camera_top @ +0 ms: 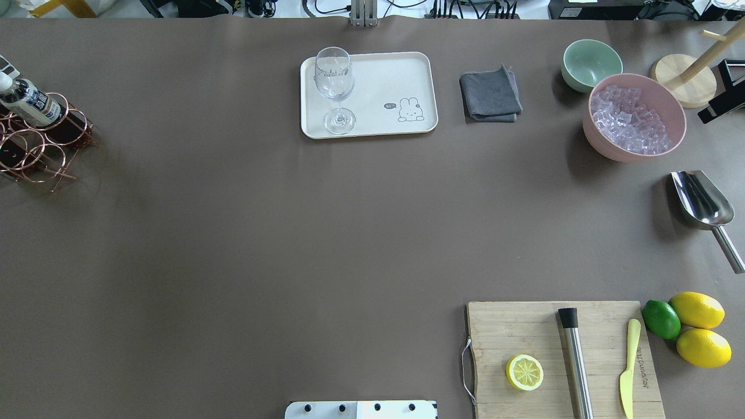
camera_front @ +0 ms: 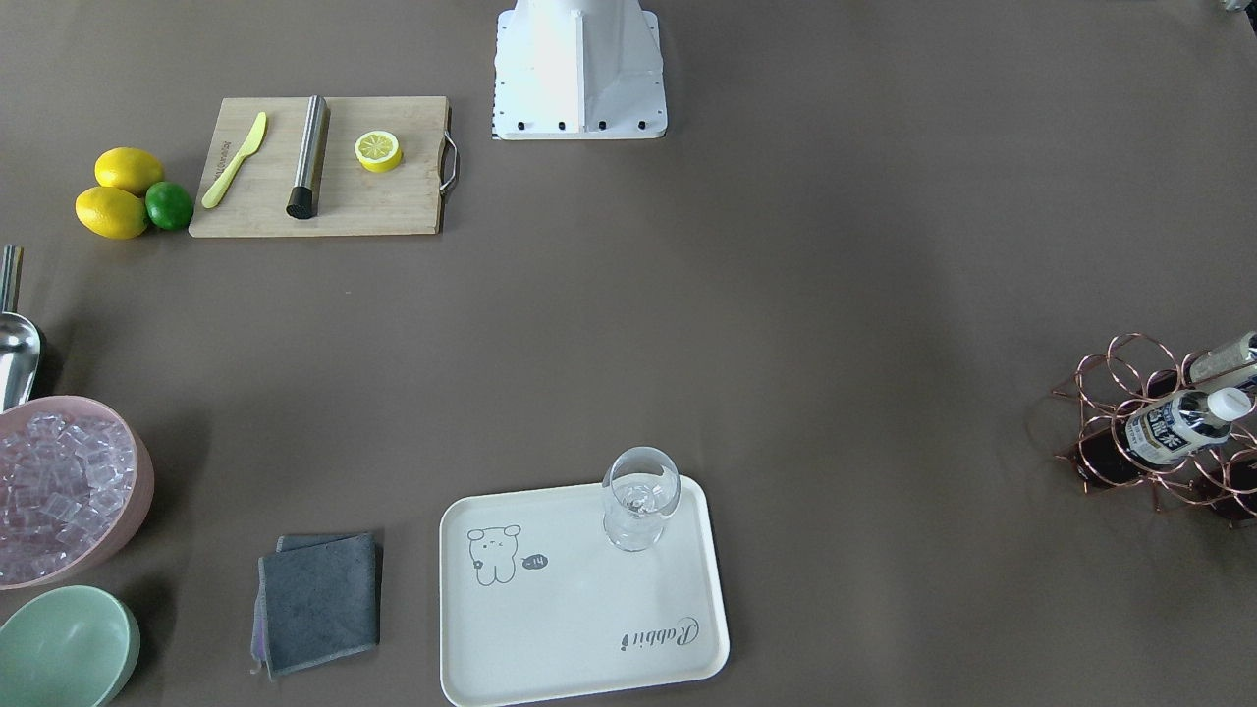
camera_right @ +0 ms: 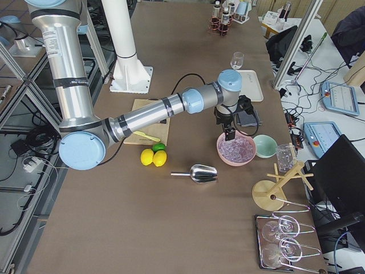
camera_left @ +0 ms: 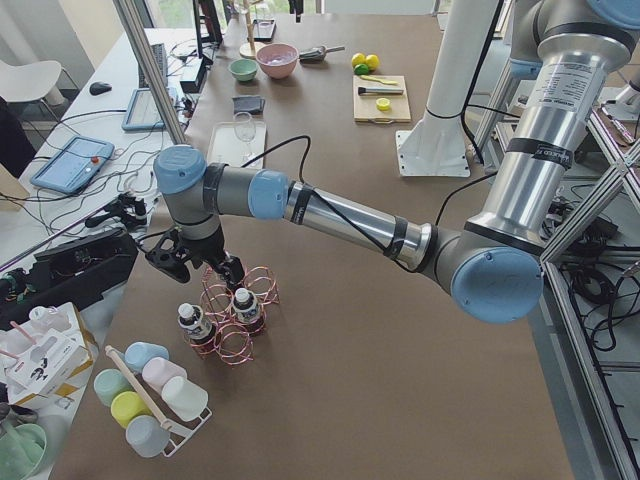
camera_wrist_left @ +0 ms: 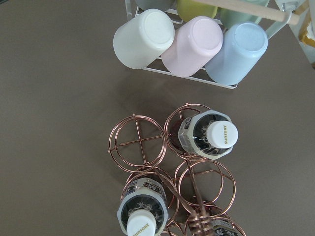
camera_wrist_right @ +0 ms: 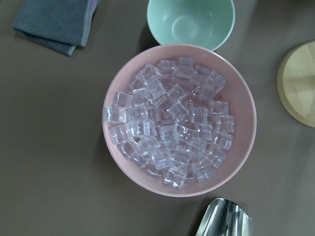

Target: Take tea from basket to plate

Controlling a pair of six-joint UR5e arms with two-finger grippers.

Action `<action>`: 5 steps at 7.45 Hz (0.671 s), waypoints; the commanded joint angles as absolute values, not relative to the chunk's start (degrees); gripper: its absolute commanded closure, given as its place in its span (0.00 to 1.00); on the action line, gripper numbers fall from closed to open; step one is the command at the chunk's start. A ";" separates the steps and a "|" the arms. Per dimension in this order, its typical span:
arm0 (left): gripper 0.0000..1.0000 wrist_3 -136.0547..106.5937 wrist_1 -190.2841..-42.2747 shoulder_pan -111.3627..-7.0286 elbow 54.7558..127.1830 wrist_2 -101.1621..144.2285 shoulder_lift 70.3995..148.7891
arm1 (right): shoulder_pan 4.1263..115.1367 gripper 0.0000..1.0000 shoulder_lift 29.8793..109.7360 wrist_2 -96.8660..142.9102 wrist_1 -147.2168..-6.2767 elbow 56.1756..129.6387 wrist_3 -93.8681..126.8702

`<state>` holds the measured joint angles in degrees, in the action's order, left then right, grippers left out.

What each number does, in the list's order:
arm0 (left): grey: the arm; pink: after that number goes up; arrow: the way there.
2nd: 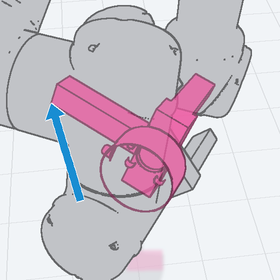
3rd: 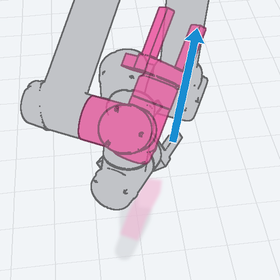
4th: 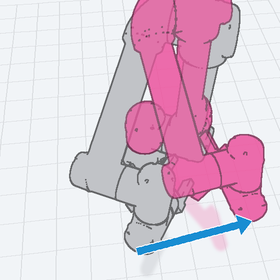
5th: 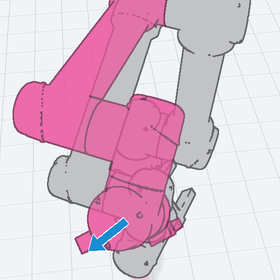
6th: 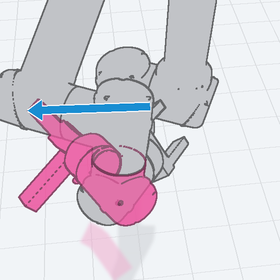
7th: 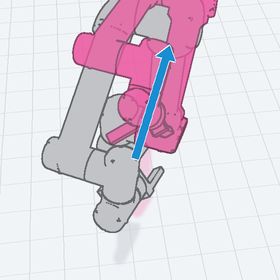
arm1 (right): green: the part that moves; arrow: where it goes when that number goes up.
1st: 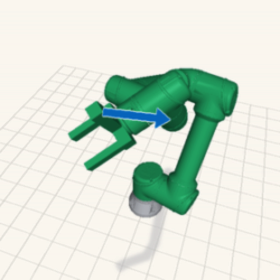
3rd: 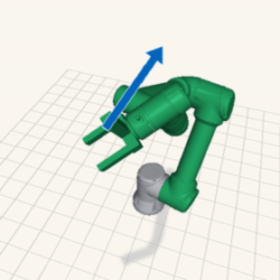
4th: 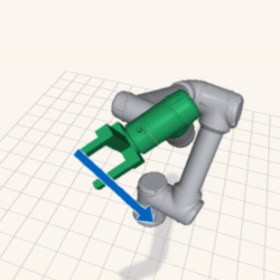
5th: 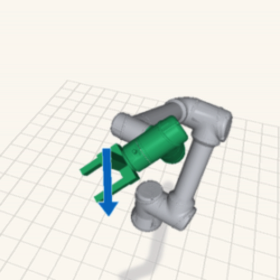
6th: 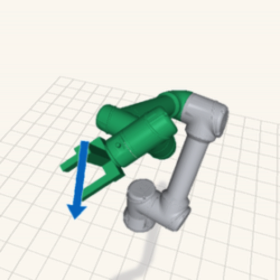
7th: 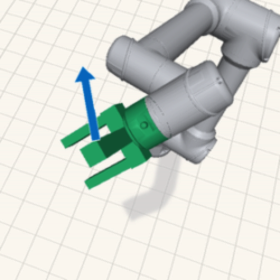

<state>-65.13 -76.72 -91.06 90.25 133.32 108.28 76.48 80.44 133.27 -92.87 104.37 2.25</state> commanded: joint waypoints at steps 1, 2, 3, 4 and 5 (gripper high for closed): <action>0.02 -66.43 -80.59 -90.00 87.55 133.33 107.93 | 71.56 0.00 74.03 132.46 -97.63 104.85 4.83; 0.02 -66.53 -80.60 -90.00 86.76 133.33 108.36 | 70.41 0.00 72.09 132.45 -97.65 104.94 5.09; 0.02 -67.93 -80.77 -90.00 85.97 133.33 108.89 | 69.44 0.00 70.77 132.36 -97.73 104.94 5.18; 0.03 -70.03 -81.99 -90.00 85.96 133.42 108.98 | 68.56 0.00 70.06 132.36 -97.73 104.94 5.88; 0.10 -71.09 -82.70 -89.91 85.61 133.42 108.98 | 67.51 0.00 69.00 132.02 -97.65 105.03 6.76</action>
<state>-68.80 -81.38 -90.01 86.17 133.37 108.80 69.24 70.81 132.37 -97.66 104.94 5.53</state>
